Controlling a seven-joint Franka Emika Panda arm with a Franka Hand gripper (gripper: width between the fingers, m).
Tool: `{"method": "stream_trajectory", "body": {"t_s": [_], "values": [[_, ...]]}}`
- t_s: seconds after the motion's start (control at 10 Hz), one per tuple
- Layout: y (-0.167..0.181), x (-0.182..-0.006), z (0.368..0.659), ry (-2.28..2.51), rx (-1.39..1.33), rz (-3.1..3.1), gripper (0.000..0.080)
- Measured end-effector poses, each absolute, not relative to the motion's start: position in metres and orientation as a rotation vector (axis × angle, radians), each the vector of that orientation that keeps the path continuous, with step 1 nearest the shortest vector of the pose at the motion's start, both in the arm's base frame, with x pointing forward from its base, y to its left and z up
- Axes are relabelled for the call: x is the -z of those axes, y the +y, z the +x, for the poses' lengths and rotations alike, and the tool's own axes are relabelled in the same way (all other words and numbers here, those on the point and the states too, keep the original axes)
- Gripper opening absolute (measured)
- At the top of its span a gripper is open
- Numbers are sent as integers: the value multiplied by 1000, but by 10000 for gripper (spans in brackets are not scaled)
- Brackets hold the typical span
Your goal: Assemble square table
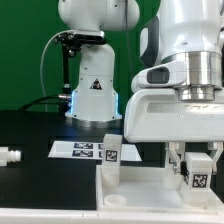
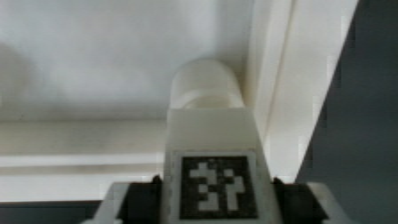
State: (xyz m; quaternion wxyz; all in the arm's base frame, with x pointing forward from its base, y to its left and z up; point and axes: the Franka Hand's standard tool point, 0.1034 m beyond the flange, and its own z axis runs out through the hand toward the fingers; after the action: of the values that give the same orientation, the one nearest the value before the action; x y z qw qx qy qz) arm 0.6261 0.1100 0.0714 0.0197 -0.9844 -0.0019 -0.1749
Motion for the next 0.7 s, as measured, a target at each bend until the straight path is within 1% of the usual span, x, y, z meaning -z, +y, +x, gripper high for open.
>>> {"method": "stream_trajectory", "body": {"t_s": [0.1,0.2,0.3,0.4,0.5,0.6,0.7], "values": [[110,-71,626,-6,542,-3054,284],[110,-71,626,-6,542,-3054,446],[110,-71,626,-6,542,-3054,446],[109,-71,626,-9,522,-3059,574],[105,-79,629,-17,416,-3075,628],[104,-91,640,-5,413,-3071,628],[102,-92,644,-1,389,-3074,646]]}}
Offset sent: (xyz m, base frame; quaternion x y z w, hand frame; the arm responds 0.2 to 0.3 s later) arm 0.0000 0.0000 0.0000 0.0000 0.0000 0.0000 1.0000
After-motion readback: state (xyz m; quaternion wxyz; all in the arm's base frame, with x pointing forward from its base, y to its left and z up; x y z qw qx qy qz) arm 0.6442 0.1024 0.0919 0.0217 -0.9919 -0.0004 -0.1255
